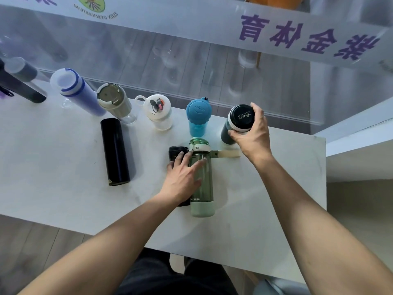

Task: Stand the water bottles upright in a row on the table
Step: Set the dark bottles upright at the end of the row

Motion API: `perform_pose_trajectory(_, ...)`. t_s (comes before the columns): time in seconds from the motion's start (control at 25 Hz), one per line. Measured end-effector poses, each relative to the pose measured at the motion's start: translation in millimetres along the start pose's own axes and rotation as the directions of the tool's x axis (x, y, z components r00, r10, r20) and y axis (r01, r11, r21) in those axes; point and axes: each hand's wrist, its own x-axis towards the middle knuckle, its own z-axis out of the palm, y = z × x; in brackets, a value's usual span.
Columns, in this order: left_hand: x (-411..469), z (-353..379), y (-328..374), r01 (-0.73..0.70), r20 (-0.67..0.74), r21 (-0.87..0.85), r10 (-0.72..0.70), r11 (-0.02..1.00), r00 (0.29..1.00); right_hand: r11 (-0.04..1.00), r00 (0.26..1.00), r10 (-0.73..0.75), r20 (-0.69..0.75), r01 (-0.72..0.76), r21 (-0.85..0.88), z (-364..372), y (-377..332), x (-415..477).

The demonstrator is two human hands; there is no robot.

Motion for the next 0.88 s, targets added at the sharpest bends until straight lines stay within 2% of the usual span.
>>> perform_pose_trajectory(0.12,-4.1,-6.9,-9.6,-0.030,-0.077,-0.007,0.029,1.000,0.997,0.997,0.999,-0.016,-0.031,0.014,-0.077,-2.8,-12.2,-9.6)
perform_pose_trajectory(0.24,-13.3,-18.5,-33.6,-0.014,-0.184,-0.008,0.012,1.000,0.983,0.953,0.948,-0.236,-0.212,0.182,-0.243,4.2,-27.9,-33.2)
perform_pose_trajectory(0.32,-20.7,-24.0,-59.0,0.037,-0.228,-0.028,-0.043,0.999,0.973,0.921,0.911,-0.332,-0.244,0.256,-0.295,16.3,-37.0,-54.8)
perform_pose_trajectory(0.44,-29.0,-28.6,-101.7,0.148,-0.279,-0.076,-0.164,0.986,0.946,0.921,0.934,-0.335,-0.124,0.296,-0.254,48.2,-43.8,-82.9)
perform_pose_trajectory(0.52,-32.7,-30.8,-125.0,0.220,-0.278,-0.117,-0.245,0.968,0.929,0.923,0.951,-0.304,0.048,0.307,-0.233,73.4,-46.5,-97.0)
perform_pose_trajectory(0.64,-36.4,-32.7,-158.7,0.325,-0.240,-0.112,-0.343,0.939,0.908,0.926,0.930,-0.230,0.288,0.300,-0.229,110.8,-56.2,-112.9)
perform_pose_trajectory(0.76,-37.9,-32.5,-183.4,0.453,-0.146,-0.141,-0.471,0.880,0.870,0.939,0.911,-0.166,0.378,0.263,-0.222,134.6,-68.1,-123.6)
perform_pose_trajectory(0.88,-38.7,-29.3,-199.0,0.450,-0.034,-0.320,-0.485,0.833,0.874,0.948,0.905,-0.124,0.407,0.229,-0.220,147.3,-83.1,-133.8)
